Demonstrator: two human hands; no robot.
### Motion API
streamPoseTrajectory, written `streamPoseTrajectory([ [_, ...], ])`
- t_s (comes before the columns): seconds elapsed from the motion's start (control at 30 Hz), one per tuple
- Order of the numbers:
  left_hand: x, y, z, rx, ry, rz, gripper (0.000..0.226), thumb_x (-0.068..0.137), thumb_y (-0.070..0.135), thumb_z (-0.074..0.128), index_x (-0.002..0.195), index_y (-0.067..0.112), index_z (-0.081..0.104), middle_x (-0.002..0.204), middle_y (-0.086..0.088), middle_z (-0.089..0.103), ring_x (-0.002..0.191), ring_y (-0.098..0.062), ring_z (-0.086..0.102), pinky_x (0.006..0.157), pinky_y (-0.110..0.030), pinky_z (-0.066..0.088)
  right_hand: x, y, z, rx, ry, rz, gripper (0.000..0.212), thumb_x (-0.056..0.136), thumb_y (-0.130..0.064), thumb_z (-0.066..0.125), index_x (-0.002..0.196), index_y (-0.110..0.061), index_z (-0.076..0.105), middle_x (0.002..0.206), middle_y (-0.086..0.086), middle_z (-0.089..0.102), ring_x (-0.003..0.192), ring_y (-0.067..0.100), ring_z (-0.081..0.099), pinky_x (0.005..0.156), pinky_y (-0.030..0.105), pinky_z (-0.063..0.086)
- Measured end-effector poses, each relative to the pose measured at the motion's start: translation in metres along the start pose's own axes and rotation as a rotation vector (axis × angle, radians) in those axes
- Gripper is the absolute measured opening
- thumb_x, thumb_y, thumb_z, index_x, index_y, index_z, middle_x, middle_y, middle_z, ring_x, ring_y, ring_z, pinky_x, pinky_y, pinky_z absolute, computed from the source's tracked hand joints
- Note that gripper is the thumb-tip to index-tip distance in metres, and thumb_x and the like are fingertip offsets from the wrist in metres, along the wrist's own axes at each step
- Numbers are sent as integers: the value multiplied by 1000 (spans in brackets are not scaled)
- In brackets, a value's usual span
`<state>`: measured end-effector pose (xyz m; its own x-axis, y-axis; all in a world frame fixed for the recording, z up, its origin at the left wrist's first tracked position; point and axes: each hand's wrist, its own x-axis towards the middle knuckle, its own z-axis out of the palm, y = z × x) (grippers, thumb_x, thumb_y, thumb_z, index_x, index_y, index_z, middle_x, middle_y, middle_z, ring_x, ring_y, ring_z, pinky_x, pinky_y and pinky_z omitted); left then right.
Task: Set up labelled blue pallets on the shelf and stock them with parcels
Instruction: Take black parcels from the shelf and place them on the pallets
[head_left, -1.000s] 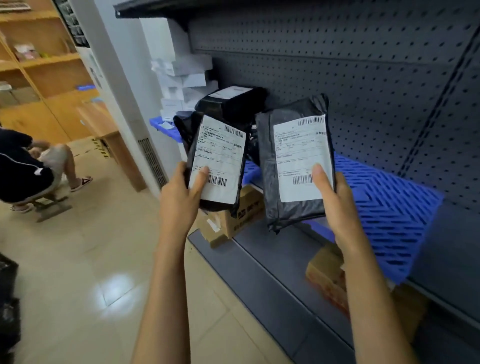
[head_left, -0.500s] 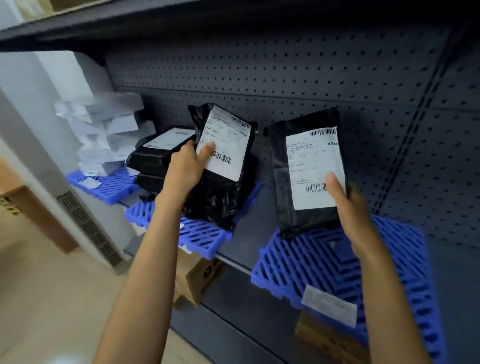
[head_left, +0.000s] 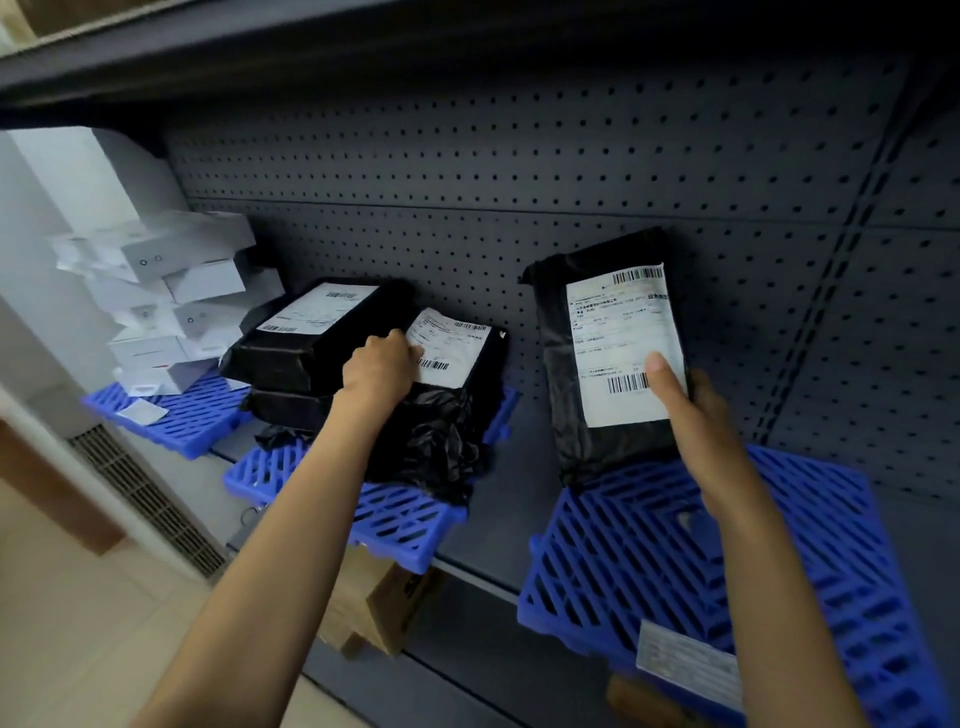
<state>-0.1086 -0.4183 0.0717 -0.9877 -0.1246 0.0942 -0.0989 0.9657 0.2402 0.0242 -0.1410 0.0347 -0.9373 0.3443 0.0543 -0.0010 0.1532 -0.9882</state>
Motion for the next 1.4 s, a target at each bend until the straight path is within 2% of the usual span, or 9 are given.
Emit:
streamPoseTrajectory([
  [0.17,10,-1,0,173,61,99,36,99,23,48,131,7,45,131,-18,51,120,-40,51,88,-45,43,-2,12,6,-44,36,50,64,89,-67,44,134,-22,44,114,-7,50,102,16,47,88,35,36],
  [0.3,13,4,-10,214,202,230,42,94,13,55,133,8,39,129,-17,47,119,-38,48,76,-44,42,-1,17,9,-39,27,89,79,83,-74,47,144,-25,38,140,-4,49,123,21,48,102,43,39],
  [0.37,7,11,-12,212,225,324,43,93,17,59,132,11,42,125,-15,48,115,-38,49,70,-43,39,-2,20,9,-48,27,125,81,84,-74,47,145,-22,34,137,-4,49,123,22,48,102,43,39],
  [0.47,-5,22,-8,192,200,447,43,91,29,64,127,13,48,123,-12,52,114,-37,52,76,-45,47,-6,26,7,-111,48,135,58,92,-63,44,131,-21,38,126,0,52,114,24,52,93,42,43],
  [0.63,-19,40,-1,146,174,564,39,93,31,61,126,14,52,123,-12,57,115,-37,53,82,-44,47,-12,39,2,-276,120,230,58,100,-56,30,149,-25,24,153,12,24,133,33,37,104,46,34],
  [0.83,-35,64,7,68,95,690,33,93,29,60,122,14,54,118,-15,62,111,-37,56,81,-44,49,-31,52,-10,-384,163,280,63,100,-57,25,151,-21,23,153,11,33,138,32,34,112,50,31],
  [1.03,-42,78,7,126,-20,755,37,92,36,60,122,16,53,122,-14,59,113,-36,55,84,-44,47,-59,40,-26,-507,177,235,52,101,-46,41,143,-16,35,140,12,49,126,32,46,91,35,39],
  [1.2,-49,74,9,-6,-163,777,34,89,35,66,116,18,57,115,-12,60,109,-34,57,90,-45,49,-86,26,-45,-645,211,175,52,97,-48,49,140,-21,40,136,10,52,123,29,49,97,40,43],
  [1.4,-79,89,7,-38,-178,854,34,89,36,67,118,20,59,116,-8,62,110,-32,57,92,-45,48,-118,13,-59,-977,207,184,41,99,-42,48,132,-17,47,134,9,52,121,28,49,92,40,46],
])
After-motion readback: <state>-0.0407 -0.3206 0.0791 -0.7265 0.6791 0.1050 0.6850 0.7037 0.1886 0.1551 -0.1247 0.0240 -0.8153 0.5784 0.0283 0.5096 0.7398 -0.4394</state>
